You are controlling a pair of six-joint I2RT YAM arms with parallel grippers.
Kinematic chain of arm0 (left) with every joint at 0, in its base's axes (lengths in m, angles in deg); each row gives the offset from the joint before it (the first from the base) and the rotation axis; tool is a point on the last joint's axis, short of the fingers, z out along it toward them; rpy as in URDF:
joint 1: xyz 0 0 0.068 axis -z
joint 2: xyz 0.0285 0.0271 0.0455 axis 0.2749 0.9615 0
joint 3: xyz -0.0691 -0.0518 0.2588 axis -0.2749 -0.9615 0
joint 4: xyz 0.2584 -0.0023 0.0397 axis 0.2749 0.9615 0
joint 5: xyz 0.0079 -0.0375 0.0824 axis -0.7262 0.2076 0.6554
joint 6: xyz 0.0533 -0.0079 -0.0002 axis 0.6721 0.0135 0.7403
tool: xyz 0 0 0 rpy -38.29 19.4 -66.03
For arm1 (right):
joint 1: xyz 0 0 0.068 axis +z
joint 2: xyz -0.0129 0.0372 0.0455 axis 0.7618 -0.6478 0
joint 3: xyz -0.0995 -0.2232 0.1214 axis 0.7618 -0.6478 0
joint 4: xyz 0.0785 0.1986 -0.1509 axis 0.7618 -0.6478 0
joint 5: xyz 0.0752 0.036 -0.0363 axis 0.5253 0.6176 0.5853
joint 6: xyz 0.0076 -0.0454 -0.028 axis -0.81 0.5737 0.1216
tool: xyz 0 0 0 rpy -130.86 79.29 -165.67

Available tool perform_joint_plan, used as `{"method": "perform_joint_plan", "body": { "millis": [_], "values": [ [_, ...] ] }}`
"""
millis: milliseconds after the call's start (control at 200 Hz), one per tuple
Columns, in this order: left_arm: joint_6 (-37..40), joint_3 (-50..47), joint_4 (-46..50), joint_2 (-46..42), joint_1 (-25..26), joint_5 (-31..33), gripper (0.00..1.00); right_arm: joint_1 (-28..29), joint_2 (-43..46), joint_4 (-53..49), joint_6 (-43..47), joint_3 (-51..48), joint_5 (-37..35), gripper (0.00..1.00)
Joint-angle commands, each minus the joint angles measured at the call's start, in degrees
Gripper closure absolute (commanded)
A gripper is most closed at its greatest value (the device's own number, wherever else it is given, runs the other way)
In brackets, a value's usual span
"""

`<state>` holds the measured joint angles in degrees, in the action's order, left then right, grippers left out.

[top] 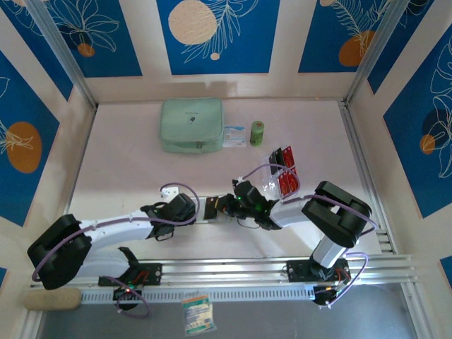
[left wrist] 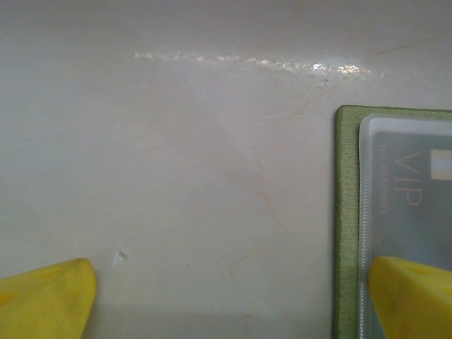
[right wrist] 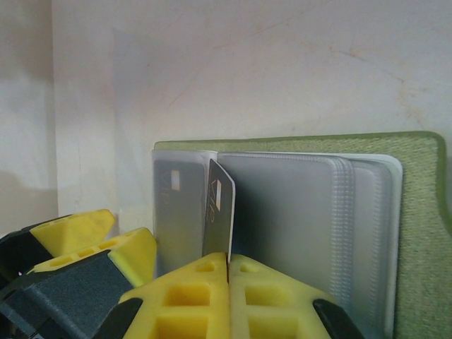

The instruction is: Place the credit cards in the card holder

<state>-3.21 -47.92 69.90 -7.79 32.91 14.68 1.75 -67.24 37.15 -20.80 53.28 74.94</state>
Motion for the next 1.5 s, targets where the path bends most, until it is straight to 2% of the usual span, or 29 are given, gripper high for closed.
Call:
{"method": "perform_joint_plan", "body": {
  "millis": [0,910,1495],
  "values": [
    [-0.5,-0.7,1.5,-0.7,-0.5,1.2,0.02,0.2,-0.4,-3.7,-0.4,1.1,0.6,1.00],
    [-0.3,-0.6,1.8,-1.1,-0.5,1.4,0.02,-0.4,-0.3,-8.3,-4.3,2.1,1.6,1.00],
    [-0.4,-0.9,1.5,-0.8,-0.5,1.3,0.02,-1.4,-3.7,-11.6,-2.8,6.2,6.4,1.00]
  ]
}}
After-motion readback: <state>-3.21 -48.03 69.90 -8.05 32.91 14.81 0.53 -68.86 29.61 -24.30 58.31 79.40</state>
